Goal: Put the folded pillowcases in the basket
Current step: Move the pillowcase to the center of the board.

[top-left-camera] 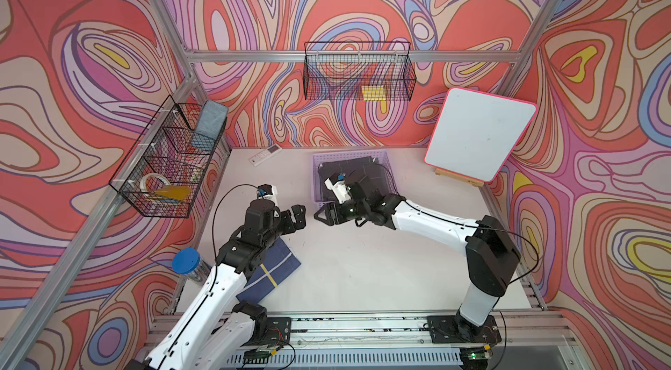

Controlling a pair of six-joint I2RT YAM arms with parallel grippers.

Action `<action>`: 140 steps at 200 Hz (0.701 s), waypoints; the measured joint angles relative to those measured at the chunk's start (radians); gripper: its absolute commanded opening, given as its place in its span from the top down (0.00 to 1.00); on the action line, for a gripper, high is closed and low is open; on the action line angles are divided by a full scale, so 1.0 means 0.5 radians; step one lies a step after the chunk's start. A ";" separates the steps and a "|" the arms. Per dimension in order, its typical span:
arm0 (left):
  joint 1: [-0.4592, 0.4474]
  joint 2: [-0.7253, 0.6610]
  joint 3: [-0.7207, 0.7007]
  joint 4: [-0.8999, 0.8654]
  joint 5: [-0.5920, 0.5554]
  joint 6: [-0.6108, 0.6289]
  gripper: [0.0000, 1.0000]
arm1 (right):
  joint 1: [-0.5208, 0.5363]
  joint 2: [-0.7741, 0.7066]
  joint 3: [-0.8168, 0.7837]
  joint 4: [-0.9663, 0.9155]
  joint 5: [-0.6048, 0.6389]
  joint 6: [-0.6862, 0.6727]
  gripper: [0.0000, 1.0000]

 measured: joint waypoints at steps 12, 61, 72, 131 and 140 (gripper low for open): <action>0.000 -0.080 -0.001 -0.064 -0.066 -0.001 0.01 | 0.079 0.095 0.012 0.005 0.014 0.027 0.36; 0.000 -0.351 -0.004 -0.220 -0.296 -0.023 0.01 | 0.287 0.455 0.199 0.003 0.033 0.134 0.43; 0.000 -0.384 -0.004 -0.235 -0.330 -0.031 0.01 | 0.317 0.520 0.275 -0.002 0.034 0.147 0.44; 0.000 -0.552 -0.047 -0.360 -0.430 -0.037 0.01 | 0.390 0.782 0.558 -0.024 0.096 0.181 0.53; 0.000 -0.577 -0.053 -0.374 -0.436 -0.037 0.01 | 0.390 0.813 0.575 -0.031 0.115 0.181 0.55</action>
